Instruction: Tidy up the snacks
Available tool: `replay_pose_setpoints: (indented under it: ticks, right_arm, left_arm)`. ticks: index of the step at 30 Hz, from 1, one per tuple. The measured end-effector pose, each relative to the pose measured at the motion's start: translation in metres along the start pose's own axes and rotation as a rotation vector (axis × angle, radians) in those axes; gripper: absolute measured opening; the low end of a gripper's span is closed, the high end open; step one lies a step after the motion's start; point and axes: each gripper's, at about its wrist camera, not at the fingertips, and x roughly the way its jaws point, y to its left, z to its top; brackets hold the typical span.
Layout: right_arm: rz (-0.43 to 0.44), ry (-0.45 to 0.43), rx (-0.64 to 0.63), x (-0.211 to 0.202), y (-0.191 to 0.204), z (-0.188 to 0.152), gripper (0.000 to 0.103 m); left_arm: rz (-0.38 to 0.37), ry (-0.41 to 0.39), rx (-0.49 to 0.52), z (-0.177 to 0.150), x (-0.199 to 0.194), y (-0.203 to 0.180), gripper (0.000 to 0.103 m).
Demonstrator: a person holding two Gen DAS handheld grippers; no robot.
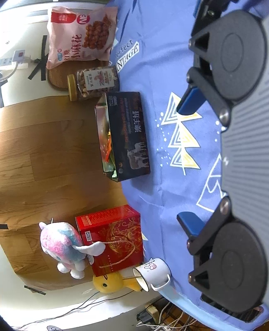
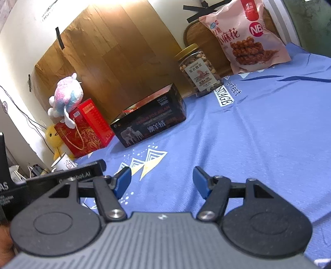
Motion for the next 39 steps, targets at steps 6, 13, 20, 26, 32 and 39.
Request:
replay_pose_setpoints:
  ticks: [6,13,20,26,32,39]
  right_arm:
    - [0.019,0.008,0.019,0.006,-0.003,0.0,0.068]
    - [0.011,0.011,0.037,0.008,-0.013,0.0,0.068]
    - [-0.008,-0.011,0.049,0.003,-0.015,0.0,0.068]
    - [-0.028,-0.005,0.043,0.003,-0.014,0.001,0.068]
    - [-0.046,-0.012,0.02,0.001,-0.009,0.0,0.068]
    - [-0.05,-0.023,0.012,-0.004,-0.003,0.0,0.068]
  left_arm:
    - [0.007,0.003,0.001,0.001,0.004,0.0,0.103]
    - [-0.011,-0.006,0.01,0.003,0.008,-0.005,0.103]
    - [-0.039,-0.022,0.027,0.002,0.007,-0.009,0.103]
    - [-0.065,-0.018,0.011,0.002,0.01,-0.005,0.103]
    - [-0.079,-0.025,-0.006,0.001,0.008,0.001,0.103]
    - [-0.077,-0.051,-0.033,0.001,-0.002,0.011,0.103]
